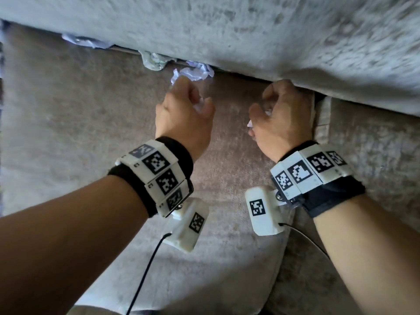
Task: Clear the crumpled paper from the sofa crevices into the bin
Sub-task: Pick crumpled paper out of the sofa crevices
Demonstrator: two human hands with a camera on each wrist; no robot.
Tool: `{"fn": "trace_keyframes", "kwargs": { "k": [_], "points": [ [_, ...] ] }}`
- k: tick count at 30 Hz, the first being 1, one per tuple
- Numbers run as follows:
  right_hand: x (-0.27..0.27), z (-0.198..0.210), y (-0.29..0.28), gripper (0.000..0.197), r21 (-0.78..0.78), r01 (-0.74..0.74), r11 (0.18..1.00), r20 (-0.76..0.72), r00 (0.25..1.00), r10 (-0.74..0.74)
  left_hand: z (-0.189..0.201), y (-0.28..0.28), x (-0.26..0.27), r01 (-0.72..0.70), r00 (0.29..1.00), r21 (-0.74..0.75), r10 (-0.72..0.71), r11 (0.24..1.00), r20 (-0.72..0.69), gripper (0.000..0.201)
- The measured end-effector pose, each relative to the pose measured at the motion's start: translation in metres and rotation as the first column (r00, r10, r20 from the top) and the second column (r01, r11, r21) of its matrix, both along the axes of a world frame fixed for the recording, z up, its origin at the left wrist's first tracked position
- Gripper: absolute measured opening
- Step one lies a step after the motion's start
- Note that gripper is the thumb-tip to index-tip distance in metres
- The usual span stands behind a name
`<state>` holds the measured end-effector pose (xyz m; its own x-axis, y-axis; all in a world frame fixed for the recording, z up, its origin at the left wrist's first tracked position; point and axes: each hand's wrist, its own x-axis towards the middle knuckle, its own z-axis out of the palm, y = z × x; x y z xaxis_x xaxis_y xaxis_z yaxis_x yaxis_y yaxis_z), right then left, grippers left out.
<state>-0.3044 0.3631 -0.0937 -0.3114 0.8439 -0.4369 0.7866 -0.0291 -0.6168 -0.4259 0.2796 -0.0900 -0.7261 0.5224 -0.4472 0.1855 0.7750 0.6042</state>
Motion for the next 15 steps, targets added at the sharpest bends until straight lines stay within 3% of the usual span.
{"fn": "trace_keyframes", "kwargs": {
  "k": [2,4,6,8,11,13,15],
  "points": [
    [-0.017,0.003,-0.006,0.01,-0.04,-0.03,0.999,-0.032,0.999,0.029,0.003,-0.008,-0.011,-0.034,0.999,-0.004,0.034,0.999,-0.004,0.012],
    [-0.034,0.008,-0.01,0.01,-0.102,-0.058,0.993,-0.063,0.997,0.052,0.006,-0.019,-0.021,-0.071,0.997,0.024,0.07,0.997,0.033,0.012],
    [-0.051,0.013,-0.013,0.025,-0.148,-0.093,0.985,-0.071,0.994,0.083,0.007,-0.031,-0.031,-0.107,0.993,0.054,0.103,0.993,0.059,0.011],
    [-0.065,0.013,-0.016,0.039,-0.112,-0.181,0.977,-0.046,0.983,0.177,0.005,-0.043,-0.042,-0.129,0.991,0.059,0.126,0.99,0.051,0.015],
    [-0.082,0.01,-0.021,0.038,-0.005,-0.325,0.946,0.037,0.945,0.325,0.003,-0.062,-0.056,-0.157,0.987,0.053,0.154,0.986,0.047,0.019],
    [-0.09,0.001,-0.023,0.039,0.052,-0.375,0.926,0.105,0.924,0.369,0.002,-0.074,-0.063,-0.178,0.984,0.044,0.176,0.983,0.038,0.019],
    [-0.097,-0.009,-0.025,0.052,0.037,-0.395,0.918,0.175,0.907,0.383,0.002,-0.085,-0.069,-0.199,0.98,0.031,0.198,0.98,0.035,0.018]
  ]
}}
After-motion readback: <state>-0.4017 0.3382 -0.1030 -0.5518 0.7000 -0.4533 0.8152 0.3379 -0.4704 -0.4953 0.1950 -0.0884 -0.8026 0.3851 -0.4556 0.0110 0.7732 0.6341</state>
